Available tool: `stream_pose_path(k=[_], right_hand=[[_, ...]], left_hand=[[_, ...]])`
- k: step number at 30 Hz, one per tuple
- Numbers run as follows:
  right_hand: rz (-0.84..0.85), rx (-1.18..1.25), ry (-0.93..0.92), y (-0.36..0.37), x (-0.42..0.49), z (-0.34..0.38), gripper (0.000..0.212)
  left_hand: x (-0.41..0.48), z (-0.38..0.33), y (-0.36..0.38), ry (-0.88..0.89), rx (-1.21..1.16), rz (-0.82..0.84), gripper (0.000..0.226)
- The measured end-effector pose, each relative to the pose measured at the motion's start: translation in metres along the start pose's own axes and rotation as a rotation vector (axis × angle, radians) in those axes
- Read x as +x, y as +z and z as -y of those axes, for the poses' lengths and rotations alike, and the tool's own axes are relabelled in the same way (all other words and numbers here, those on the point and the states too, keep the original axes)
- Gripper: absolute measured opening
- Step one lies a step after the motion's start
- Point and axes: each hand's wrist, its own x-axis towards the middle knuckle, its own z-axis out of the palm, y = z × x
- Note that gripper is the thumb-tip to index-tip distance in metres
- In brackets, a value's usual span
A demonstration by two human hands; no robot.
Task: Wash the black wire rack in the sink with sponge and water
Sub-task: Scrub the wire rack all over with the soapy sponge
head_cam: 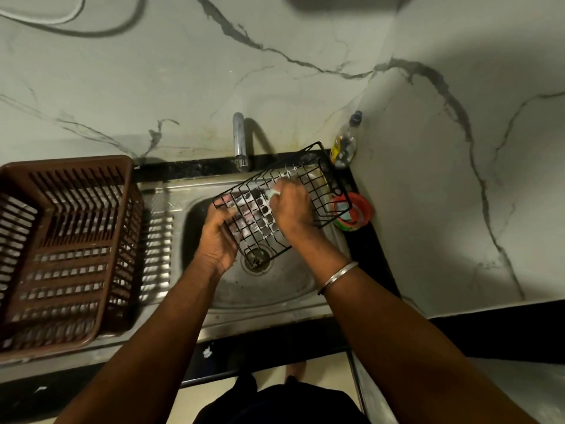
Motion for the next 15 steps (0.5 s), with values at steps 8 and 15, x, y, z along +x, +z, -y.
stream_pose_path(k=[8, 15], right_hand=[[-0.068, 0.229, 0.04, 0.007, 0.014, 0.004, 0.018], [-0.177, 0.201, 0.075, 0.024, 0.001, 0.008, 0.016]], left_hand=[[-0.006, 0.002, 0.001, -0.015, 0.002, 0.043, 0.064], [-0.003, 0.009, 0.002, -0.035, -0.024, 0.063, 0.071]])
